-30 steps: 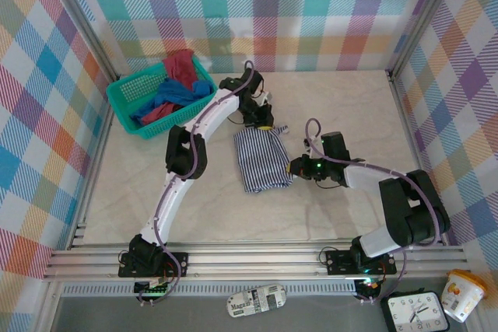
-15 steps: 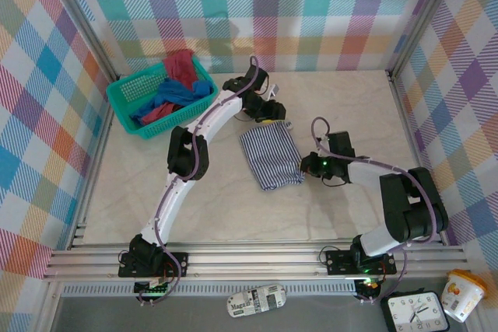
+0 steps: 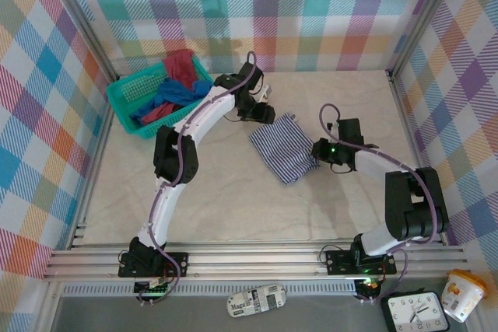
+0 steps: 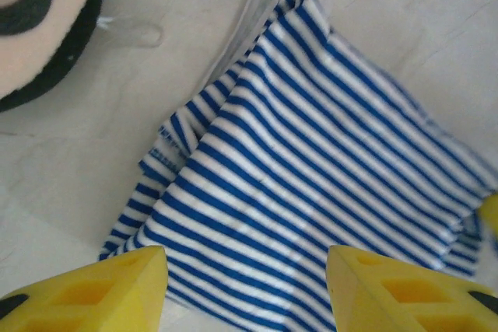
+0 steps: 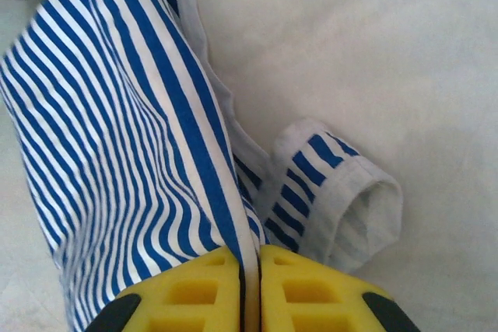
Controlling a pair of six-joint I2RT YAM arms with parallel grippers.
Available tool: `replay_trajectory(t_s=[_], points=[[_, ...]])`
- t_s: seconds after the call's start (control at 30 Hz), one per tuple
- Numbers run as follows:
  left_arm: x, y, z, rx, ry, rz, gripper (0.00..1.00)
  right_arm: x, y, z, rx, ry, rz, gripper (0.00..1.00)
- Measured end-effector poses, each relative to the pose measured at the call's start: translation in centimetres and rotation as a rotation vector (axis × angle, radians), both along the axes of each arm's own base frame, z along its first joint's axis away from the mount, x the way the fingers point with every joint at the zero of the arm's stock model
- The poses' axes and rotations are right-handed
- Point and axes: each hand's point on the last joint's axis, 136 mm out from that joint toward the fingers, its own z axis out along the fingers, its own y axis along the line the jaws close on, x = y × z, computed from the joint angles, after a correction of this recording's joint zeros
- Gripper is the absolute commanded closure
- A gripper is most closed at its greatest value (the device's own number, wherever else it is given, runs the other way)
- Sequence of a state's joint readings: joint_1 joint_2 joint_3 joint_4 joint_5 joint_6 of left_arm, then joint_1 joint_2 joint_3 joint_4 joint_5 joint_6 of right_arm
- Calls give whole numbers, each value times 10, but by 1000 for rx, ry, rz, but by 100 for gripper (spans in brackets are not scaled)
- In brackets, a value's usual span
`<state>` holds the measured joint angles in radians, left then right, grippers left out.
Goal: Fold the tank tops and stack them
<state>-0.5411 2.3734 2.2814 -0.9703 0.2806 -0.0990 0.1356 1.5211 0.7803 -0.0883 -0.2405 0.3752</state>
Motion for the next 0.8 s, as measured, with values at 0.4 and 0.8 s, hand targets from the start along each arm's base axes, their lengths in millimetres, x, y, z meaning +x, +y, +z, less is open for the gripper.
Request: replay_trajectory(t_s=[0.4, 0.8], points=[[-5, 16, -46, 121, 49, -16, 44, 32, -29, -1, -91, 62, -52, 69], [0, 27, -74, 203, 55, 6, 44, -5, -5, 47, -33, -10, -2, 60]])
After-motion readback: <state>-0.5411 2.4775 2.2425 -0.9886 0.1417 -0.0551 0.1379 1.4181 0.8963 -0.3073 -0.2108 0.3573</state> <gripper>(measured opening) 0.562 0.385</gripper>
